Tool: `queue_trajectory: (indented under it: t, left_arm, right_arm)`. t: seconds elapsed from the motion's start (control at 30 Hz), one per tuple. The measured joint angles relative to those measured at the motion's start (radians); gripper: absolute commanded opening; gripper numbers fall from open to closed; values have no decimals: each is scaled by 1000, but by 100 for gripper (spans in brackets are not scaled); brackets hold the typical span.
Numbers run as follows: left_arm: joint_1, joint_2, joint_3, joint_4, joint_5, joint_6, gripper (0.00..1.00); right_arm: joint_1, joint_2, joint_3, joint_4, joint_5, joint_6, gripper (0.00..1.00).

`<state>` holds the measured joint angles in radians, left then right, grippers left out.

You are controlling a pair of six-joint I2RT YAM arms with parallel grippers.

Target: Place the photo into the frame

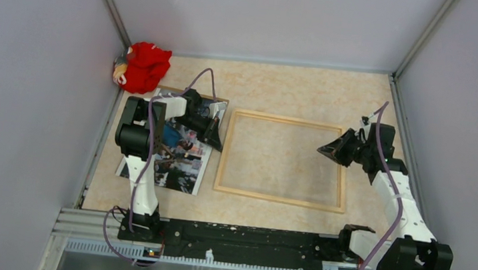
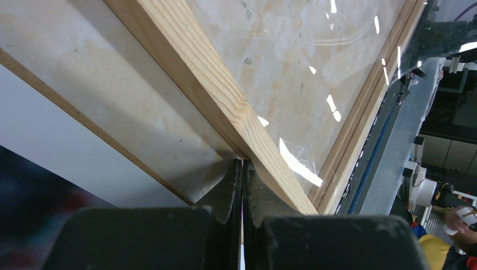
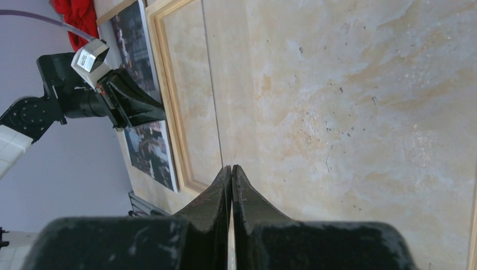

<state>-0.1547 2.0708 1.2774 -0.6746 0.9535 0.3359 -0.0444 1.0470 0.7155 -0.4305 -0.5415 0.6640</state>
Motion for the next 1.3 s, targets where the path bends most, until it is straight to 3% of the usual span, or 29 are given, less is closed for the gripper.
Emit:
queue_trajectory:
  t: [0.43, 0.9, 1.3]
  left_arm:
    - [0, 0, 0, 0, 0, 0, 0]
    - [0, 0, 2, -4, -2, 3, 0]
    - [0, 0, 6, -10, -7, 5, 0]
  right_arm:
    - [0, -99, -50, 140, -100, 40, 0]
    - [30, -163, -119, 399, -265, 143, 0]
    - [30, -216, -196, 580, -315, 229, 0]
